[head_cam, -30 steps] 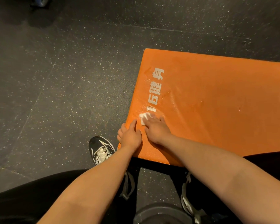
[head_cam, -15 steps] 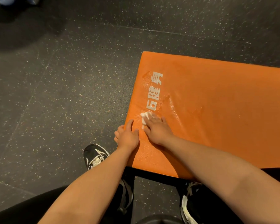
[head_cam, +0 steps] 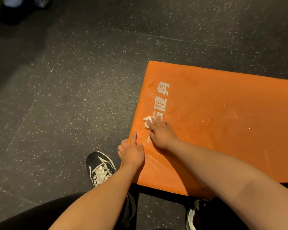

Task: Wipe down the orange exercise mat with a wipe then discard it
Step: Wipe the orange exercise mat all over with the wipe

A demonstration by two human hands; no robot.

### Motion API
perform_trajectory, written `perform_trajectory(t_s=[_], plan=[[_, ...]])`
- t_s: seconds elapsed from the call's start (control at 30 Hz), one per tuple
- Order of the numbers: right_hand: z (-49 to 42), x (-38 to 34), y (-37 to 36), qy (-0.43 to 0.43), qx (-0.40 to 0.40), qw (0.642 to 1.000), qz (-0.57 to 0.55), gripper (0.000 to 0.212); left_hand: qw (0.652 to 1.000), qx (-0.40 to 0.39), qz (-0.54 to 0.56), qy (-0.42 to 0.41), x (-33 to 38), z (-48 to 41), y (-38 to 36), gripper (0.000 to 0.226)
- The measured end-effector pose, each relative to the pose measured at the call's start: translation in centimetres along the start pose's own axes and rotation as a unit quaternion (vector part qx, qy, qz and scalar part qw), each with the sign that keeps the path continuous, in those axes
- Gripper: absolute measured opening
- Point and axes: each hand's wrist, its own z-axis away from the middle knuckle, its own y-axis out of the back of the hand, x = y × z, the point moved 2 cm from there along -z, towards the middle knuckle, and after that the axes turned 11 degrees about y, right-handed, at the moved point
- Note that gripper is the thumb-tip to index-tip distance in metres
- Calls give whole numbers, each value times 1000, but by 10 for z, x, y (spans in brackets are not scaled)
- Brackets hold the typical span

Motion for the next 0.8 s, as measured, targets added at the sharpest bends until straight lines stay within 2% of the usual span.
perform_trajectory(t_s=[0.07, 0.1, 0.13, 0.27, 0.37, 0.4, 0.5, 0.57, 0.7, 0.8], plan=[[-2, 2, 4, -80, 14, 996, -28, 60, 1000, -1, 8, 7, 2, -2, 2, 59], [-3, -4, 4, -93, 23, 995, -40, 60, 1000, -1, 10, 9, 3, -3, 2, 60], [-4, -14, 1, -79, 29, 995, -53, 59, 1000, -5, 15, 13, 3, -5, 3, 62], [-2, -47, -14, 83, 17, 992, -92, 52, 997, -34, 71, 15, -2, -14, 2, 63], [-10, -29, -8, 107, 4, 994, -30, 51, 997, -41, 72, 10, -3, -19, 2, 64], [-15, -19, -5, 83, 9, 996, -17, 52, 997, -41, 68, 11, -2, -20, 3, 64], [-21, 2, 8, -64, 31, 997, -36, 57, 998, -36, 55, 15, 1, -20, 3, 62], [-23, -1, 5, -82, 32, 995, -51, 59, 998, -27, 58, 18, 2, -21, 4, 59], [-25, -27, -11, 85, 5, 994, -70, 52, 996, -13, 83, 22, 5, -33, 6, 52], [-33, -18, -7, 119, -26, 992, -37, 49, 998, -6, 57, 9, 5, -35, 3, 52]])
